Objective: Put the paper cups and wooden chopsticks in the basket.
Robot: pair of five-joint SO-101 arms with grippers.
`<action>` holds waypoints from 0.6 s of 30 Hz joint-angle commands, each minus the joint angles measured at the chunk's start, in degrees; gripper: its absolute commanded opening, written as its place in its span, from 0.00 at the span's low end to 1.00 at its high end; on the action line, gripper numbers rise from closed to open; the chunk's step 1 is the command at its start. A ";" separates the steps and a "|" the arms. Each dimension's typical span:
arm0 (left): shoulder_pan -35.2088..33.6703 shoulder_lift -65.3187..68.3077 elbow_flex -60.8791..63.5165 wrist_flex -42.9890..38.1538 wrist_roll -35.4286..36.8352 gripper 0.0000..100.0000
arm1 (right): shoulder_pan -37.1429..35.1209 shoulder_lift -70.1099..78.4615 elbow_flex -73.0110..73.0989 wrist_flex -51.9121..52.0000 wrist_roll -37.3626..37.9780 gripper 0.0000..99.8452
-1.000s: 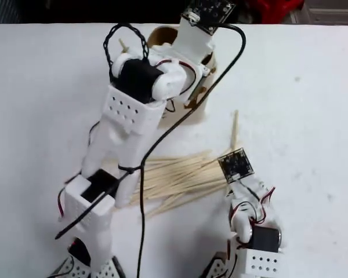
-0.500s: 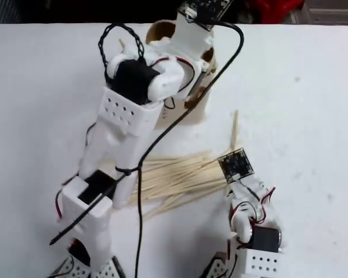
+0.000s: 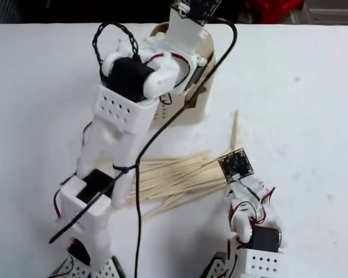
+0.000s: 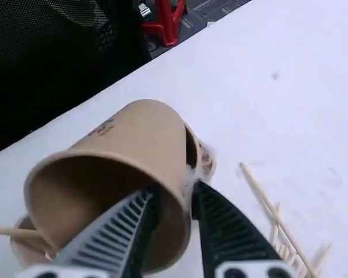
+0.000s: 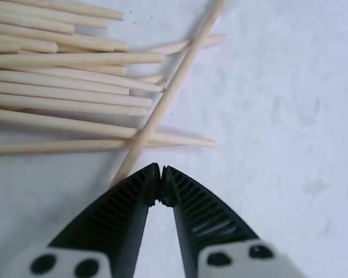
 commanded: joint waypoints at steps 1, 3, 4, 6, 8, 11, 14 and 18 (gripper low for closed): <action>-0.75 -3.03 -0.09 -4.04 -0.44 0.12 | -0.40 -0.48 0.44 0.13 0.35 0.02; -0.66 -3.03 -0.09 -7.03 -0.44 0.12 | -0.40 -0.48 0.44 0.13 0.35 0.02; -0.40 -3.03 0.00 -8.88 -0.44 0.12 | -0.40 -0.48 0.44 0.13 0.35 0.02; -0.22 -2.86 0.00 -12.48 -0.44 0.12 | -0.40 -0.48 0.44 0.13 0.35 0.02; -0.22 -1.19 0.00 -14.95 -0.44 0.12 | -0.40 -0.48 0.44 0.13 0.35 0.02; -0.57 2.68 -0.26 -16.18 -0.44 0.12 | -0.40 -0.48 0.44 0.13 0.35 0.02; -0.48 6.37 -0.62 -17.67 -3.34 0.12 | -0.40 -0.48 0.44 0.13 0.35 0.02; -0.31 9.89 -0.62 -18.37 -7.65 0.12 | -0.40 -0.48 0.44 0.13 0.35 0.02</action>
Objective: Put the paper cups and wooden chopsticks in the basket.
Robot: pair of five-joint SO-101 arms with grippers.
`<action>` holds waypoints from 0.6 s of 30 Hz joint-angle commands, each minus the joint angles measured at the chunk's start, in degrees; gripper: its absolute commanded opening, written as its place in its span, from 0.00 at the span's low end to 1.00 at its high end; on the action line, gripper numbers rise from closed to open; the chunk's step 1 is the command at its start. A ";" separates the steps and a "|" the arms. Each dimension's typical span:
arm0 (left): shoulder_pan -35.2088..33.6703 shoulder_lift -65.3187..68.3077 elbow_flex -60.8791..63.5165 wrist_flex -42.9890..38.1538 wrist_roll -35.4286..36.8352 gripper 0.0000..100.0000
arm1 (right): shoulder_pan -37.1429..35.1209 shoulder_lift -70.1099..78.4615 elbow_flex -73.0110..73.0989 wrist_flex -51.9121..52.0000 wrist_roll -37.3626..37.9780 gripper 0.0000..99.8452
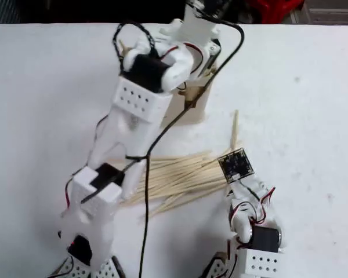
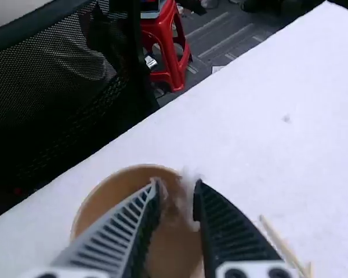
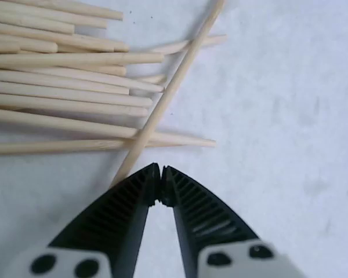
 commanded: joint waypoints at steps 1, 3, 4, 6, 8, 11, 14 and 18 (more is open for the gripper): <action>-0.31 1.71 -0.18 -1.23 -3.52 0.12 | -0.40 -0.48 0.44 0.13 0.35 0.02; -0.57 2.68 -0.62 0.88 -3.60 0.12 | -0.40 -0.48 0.44 0.13 0.35 0.02; -0.57 2.95 -0.62 1.85 -3.60 0.12 | -0.40 -0.48 0.44 0.13 0.35 0.02; -0.66 3.47 -0.18 3.16 -3.60 0.12 | -0.40 -0.48 0.44 0.04 0.35 0.02; -0.66 4.62 -0.09 4.57 -3.60 0.12 | -0.40 -0.48 0.44 0.04 0.35 0.02; -0.66 7.34 -0.26 5.89 -3.60 0.12 | -0.40 -0.48 0.44 0.04 0.35 0.02; -1.19 10.24 -0.44 5.98 -3.60 0.12 | -0.40 -0.48 0.44 0.13 0.35 0.02; -1.98 11.82 -0.62 5.63 -3.60 0.12 | -0.40 -0.48 0.44 0.13 0.35 0.02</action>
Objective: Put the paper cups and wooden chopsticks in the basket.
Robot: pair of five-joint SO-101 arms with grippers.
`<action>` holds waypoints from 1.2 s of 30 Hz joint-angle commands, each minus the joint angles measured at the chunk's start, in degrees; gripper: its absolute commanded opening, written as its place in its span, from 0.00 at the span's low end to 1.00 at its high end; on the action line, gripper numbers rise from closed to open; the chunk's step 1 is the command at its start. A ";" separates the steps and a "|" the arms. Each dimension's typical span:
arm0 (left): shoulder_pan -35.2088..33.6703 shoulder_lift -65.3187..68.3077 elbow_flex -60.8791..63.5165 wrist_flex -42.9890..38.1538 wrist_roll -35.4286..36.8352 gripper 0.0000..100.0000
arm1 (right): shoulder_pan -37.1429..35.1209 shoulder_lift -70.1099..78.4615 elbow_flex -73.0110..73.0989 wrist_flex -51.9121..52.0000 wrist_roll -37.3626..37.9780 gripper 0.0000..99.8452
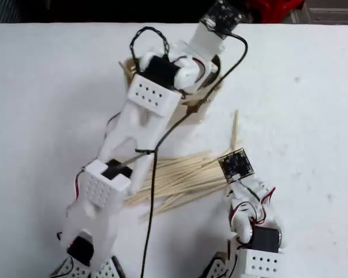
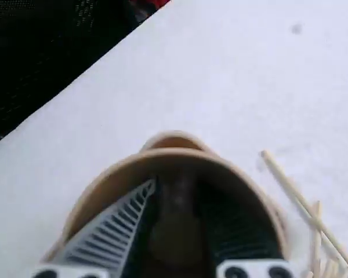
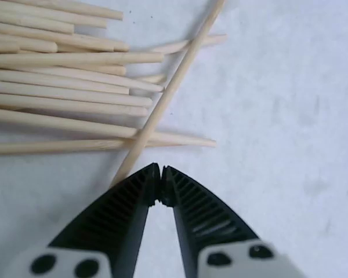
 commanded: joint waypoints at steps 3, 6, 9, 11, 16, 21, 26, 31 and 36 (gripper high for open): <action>-1.98 0.92 -0.18 0.26 -0.88 0.12 | -0.40 -0.48 0.44 0.13 0.35 0.02; -2.77 -2.15 -0.26 0.18 -0.88 0.12 | -0.40 -0.48 0.44 0.13 0.35 0.02; -4.26 -7.87 -0.26 0.18 -0.88 0.12 | -0.40 -0.48 0.44 0.13 0.35 0.02; -5.58 -12.44 -0.26 0.18 -0.88 0.12 | -0.40 -0.48 0.44 0.13 0.35 0.02; -8.66 -23.87 -0.18 0.53 -0.88 0.12 | -0.40 -0.48 0.44 0.13 0.35 0.02; -13.93 -33.10 0.26 8.00 -0.88 0.12 | -0.31 -0.48 0.44 0.04 0.35 0.02; -22.90 -36.62 1.41 21.27 -0.88 0.12 | -0.22 -0.57 0.44 -0.13 0.26 0.02; -34.33 -42.07 17.67 20.75 -0.97 0.12 | 0.13 -0.57 0.44 -0.66 0.26 0.02; -37.14 -51.21 47.03 18.02 -8.35 0.12 | 0.57 -0.57 -0.18 -2.68 0.44 0.02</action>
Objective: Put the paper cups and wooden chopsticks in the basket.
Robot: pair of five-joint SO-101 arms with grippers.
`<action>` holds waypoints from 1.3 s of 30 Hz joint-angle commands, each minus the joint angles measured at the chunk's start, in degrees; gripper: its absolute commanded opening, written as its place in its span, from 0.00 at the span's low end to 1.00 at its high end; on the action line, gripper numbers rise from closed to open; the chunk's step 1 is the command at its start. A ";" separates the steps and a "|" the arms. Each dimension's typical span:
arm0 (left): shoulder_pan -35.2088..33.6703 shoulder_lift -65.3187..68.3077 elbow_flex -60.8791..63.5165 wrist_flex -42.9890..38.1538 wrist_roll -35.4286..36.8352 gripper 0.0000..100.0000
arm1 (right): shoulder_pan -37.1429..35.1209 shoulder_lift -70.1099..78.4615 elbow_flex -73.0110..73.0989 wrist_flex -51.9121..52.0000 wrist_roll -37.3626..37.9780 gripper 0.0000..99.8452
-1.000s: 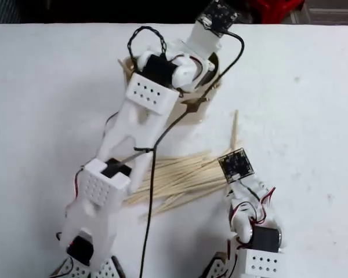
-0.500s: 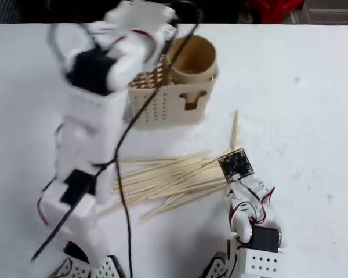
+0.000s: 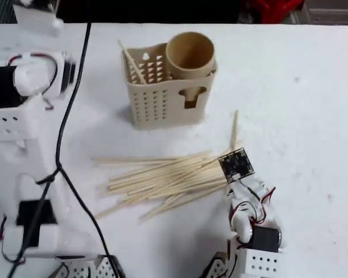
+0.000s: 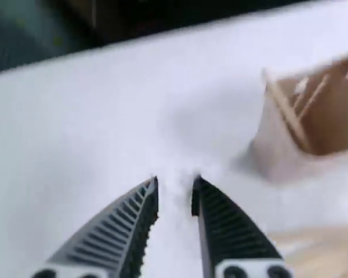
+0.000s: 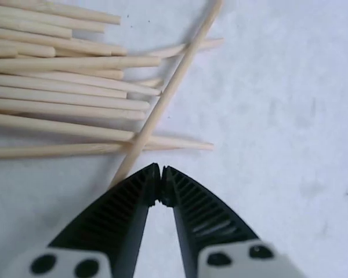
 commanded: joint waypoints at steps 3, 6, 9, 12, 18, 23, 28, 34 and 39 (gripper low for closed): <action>-2.42 -12.88 44.22 -14.59 -5.80 0.12 | 2.59 -0.22 -2.99 -1.63 3.52 0.02; -2.42 -15.96 66.99 -33.67 -5.80 0.12 | 1.63 -0.13 -3.78 -1.71 4.04 0.03; -2.42 -16.66 83.43 -52.48 -5.71 0.12 | -0.22 -0.04 -5.63 -1.10 4.31 0.12; -3.47 -16.57 92.40 -63.74 -5.71 0.12 | -1.98 0.57 -10.37 1.98 8.53 0.17; -6.99 -16.40 93.54 -67.25 -5.36 0.12 | -16.31 18.59 -23.65 3.65 9.41 0.14; -8.66 -12.26 92.92 -70.86 -5.27 0.12 | -33.36 48.22 -38.51 1.80 9.23 0.14; -8.75 -3.30 87.38 -70.51 -5.45 0.12 | -37.93 70.99 -48.26 -8.75 10.02 0.14; -8.75 4.44 77.89 -62.15 -5.45 0.12 | -40.31 85.93 -51.69 -9.54 25.85 0.14; -8.75 5.32 77.01 -61.45 -5.45 0.12 | -34.95 86.90 -52.75 -10.86 21.27 0.14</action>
